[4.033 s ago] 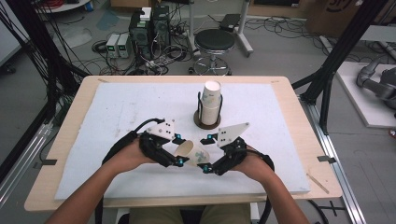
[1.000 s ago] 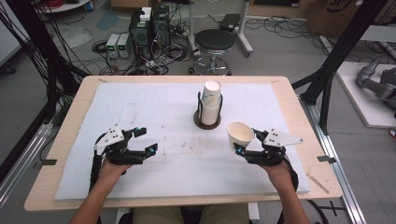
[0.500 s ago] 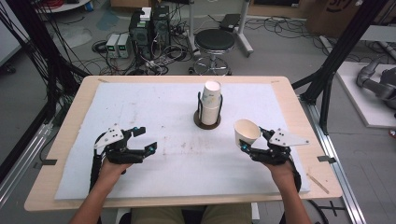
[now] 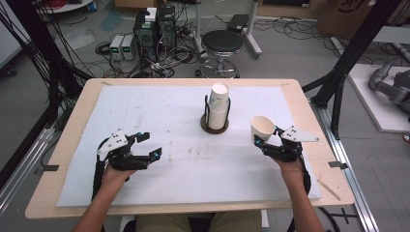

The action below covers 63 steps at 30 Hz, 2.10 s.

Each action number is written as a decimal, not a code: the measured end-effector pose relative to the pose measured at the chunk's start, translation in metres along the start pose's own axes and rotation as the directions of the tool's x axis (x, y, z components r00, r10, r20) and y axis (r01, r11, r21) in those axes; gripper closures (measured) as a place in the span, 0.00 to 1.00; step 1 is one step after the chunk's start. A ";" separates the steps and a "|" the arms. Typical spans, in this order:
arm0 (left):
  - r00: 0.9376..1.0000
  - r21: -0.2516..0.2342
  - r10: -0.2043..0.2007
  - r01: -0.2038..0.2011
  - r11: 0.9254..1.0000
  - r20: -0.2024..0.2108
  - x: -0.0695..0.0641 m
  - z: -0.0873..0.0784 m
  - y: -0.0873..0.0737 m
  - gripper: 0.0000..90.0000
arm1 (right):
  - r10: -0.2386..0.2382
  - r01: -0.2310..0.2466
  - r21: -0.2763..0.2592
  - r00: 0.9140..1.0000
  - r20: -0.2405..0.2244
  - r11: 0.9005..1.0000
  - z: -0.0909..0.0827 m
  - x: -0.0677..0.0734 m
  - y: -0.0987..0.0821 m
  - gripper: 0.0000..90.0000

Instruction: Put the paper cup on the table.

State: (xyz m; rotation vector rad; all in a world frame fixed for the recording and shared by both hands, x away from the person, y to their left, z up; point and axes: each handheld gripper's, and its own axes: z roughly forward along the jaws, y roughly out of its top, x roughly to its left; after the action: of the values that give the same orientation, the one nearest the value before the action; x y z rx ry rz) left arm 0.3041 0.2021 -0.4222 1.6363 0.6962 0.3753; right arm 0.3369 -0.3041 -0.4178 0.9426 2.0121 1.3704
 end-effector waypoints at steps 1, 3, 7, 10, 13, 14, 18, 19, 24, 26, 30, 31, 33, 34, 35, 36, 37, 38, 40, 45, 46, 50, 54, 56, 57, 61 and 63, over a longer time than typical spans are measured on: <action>1.000 0.002 -0.001 0.001 1.000 0.001 0.000 0.000 0.000 0.21 | 0.007 -0.008 0.016 1.000 0.015 1.000 0.004 -0.002 -0.001 0.41; 1.000 0.007 0.000 0.000 1.000 0.002 0.000 0.001 -0.001 0.21 | 0.031 -0.032 0.038 0.999 0.022 0.999 0.010 -0.006 -0.004 0.41; 1.000 0.022 0.001 -0.001 1.000 0.004 -0.001 0.003 -0.002 0.21 | 0.063 -0.068 0.112 0.997 0.049 0.991 0.021 -0.010 -0.010 0.41; 1.000 0.028 0.002 -0.002 1.000 0.006 -0.001 0.003 -0.003 0.21 | 0.081 -0.088 0.146 0.995 0.058 0.985 0.026 -0.013 -0.013 0.40; 1.000 0.033 0.001 -0.001 0.999 0.000 0.000 0.003 -0.003 0.21 | 0.073 -0.082 0.206 0.996 0.052 0.975 0.030 -0.013 -0.016 0.39; 1.000 0.034 -0.001 0.002 0.999 -0.003 0.000 0.003 -0.004 0.21 | 0.075 -0.083 0.213 0.996 0.049 0.973 0.031 -0.013 -0.017 0.39; 1.000 0.041 -0.010 0.011 0.999 -0.010 0.000 0.003 -0.004 0.21 | 0.069 -0.071 0.231 0.997 0.018 0.970 0.028 -0.013 -0.017 0.38; 1.000 0.041 -0.011 0.012 0.999 -0.010 0.000 0.003 -0.005 0.21 | 0.064 -0.066 0.236 0.998 0.017 0.969 0.028 -0.013 -0.017 0.38; 1.000 0.039 -0.023 0.024 0.999 -0.012 0.001 0.003 -0.004 0.21 | 0.094 -0.089 0.246 0.996 -0.008 0.965 0.022 -0.017 -0.025 0.34; 0.999 0.041 -0.034 0.035 0.999 -0.014 0.001 0.002 -0.004 0.20 | 0.097 -0.094 0.263 0.995 0.003 0.960 0.021 -0.017 -0.026 0.28; 0.999 0.039 -0.041 0.042 0.998 -0.022 0.003 0.001 -0.004 0.21 | 0.108 -0.107 0.264 0.994 0.008 0.959 0.016 -0.018 -0.025 0.23; 0.999 0.036 -0.044 0.045 0.998 -0.024 0.003 0.001 -0.004 0.21 | 0.116 -0.113 0.262 0.993 0.004 0.958 0.013 -0.018 -0.024 0.23; 0.999 0.036 -0.050 0.051 0.998 -0.022 0.004 0.000 -0.004 0.20 | 0.127 -0.126 0.262 0.992 0.015 0.957 0.006 -0.017 -0.021 0.23; 0.998 0.037 -0.052 0.053 0.998 -0.026 0.004 -0.001 -0.004 0.20 | 0.113 -0.114 0.255 0.993 0.016 0.960 0.001 -0.016 -0.019 0.23; 0.998 0.035 -0.052 0.053 0.998 -0.026 0.005 -0.001 -0.004 0.20 | 0.110 -0.109 0.254 0.994 0.010 0.961 -0.003 -0.015 -0.018 0.23; 0.998 0.033 -0.052 0.053 0.998 -0.031 0.005 -0.002 -0.004 0.20 | 0.098 -0.099 0.249 0.995 0.016 0.964 -0.010 -0.013 -0.017 0.23; 0.998 0.028 -0.049 0.050 0.998 -0.037 0.005 -0.003 -0.003 0.20 | 0.101 -0.101 0.243 0.995 0.013 0.965 -0.015 -0.011 -0.016 0.23; 0.998 0.022 -0.052 0.053 0.998 -0.040 0.005 -0.003 -0.003 0.20 | 0.097 -0.096 0.231 0.995 0.005 0.968 -0.020 -0.010 -0.014 0.23; 0.998 0.012 -0.056 0.057 0.998 -0.040 0.006 -0.004 -0.002 0.20 | 0.098 -0.097 0.208 0.995 0.007 0.973 -0.028 -0.006 -0.012 0.23; 0.998 -0.013 -0.036 0.036 0.999 -0.045 0.002 -0.006 0.001 0.19 | 0.106 -0.101 0.132 0.994 -0.033 0.986 -0.046 0.009 -0.005 0.23; 0.998 -0.020 -0.029 0.028 0.999 -0.050 0.001 -0.006 0.002 0.19 | 0.102 -0.096 0.106 0.993 -0.052 0.990 -0.050 0.013 -0.003 0.23; 0.999 -0.040 -0.026 0.024 0.999 -0.045 -0.001 -0.008 0.002 0.19 | 0.077 -0.075 0.036 0.994 -0.073 0.997 -0.059 0.026 0.002 0.23; 0.999 -0.042 -0.029 0.027 0.999 -0.034 -0.002 -0.006 0.001 0.20 | 0.064 -0.061 0.029 0.993 -0.098 0.998 -0.059 0.034 0.003 0.23; 0.999 -0.037 -0.019 0.018 0.999 -0.031 -0.003 -0.005 0.001 0.20 | 0.053 -0.052 0.020 0.993 -0.102 0.998 -0.057 0.036 0.003 0.23; 0.999 -0.039 -0.018 0.017 0.999 -0.027 -0.004 -0.004 0.001 0.20 | 0.054 -0.052 0.019 0.993 -0.106 0.998 -0.057 0.036 0.004 0.23; 1.000 -0.038 -0.006 0.006 0.999 -0.019 -0.006 -0.006 0.001 0.20 | 0.039 -0.040 -0.005 0.994 -0.104 0.999 -0.059 0.037 0.008 0.23; 1.000 -0.041 -0.005 0.004 0.999 -0.017 -0.007 -0.008 0.001 0.20 | 0.036 -0.037 -0.008 0.994 -0.098 0.999 -0.060 0.038 0.009 0.23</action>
State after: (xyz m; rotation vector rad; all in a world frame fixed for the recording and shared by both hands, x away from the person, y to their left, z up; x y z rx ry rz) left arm 0.2942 0.2038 -0.4192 1.5944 0.7004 0.3983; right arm 0.2715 -0.3063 -0.3897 0.9288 2.0672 1.4718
